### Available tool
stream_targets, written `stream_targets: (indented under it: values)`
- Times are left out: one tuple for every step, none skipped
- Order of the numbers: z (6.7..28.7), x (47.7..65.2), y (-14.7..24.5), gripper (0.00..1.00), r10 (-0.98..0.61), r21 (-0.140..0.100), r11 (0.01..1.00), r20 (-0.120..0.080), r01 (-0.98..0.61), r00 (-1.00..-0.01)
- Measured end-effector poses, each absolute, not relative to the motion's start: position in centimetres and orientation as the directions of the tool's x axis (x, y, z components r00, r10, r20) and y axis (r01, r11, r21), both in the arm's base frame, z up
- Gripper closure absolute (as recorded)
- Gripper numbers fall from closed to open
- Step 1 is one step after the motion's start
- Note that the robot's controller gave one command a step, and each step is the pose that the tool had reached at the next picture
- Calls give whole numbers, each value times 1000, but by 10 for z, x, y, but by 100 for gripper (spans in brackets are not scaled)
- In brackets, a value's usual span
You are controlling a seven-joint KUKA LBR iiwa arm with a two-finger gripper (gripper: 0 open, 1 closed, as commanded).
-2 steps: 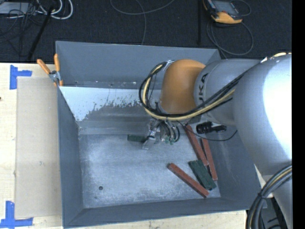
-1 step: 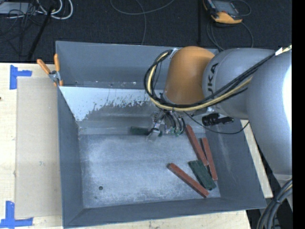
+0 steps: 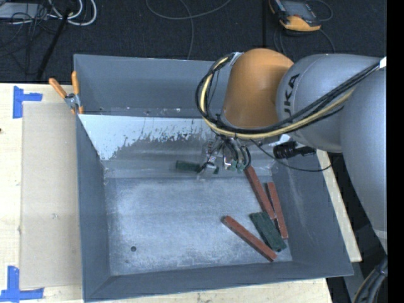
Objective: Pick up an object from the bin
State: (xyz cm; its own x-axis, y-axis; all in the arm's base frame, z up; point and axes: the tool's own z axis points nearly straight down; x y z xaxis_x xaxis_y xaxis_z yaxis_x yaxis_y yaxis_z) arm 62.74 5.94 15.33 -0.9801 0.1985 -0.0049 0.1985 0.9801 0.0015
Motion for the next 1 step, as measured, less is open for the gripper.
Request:
stream_targets:
  values:
    - [177, 628, 59, 100, 197, 1, 980, -4, 197, -980]
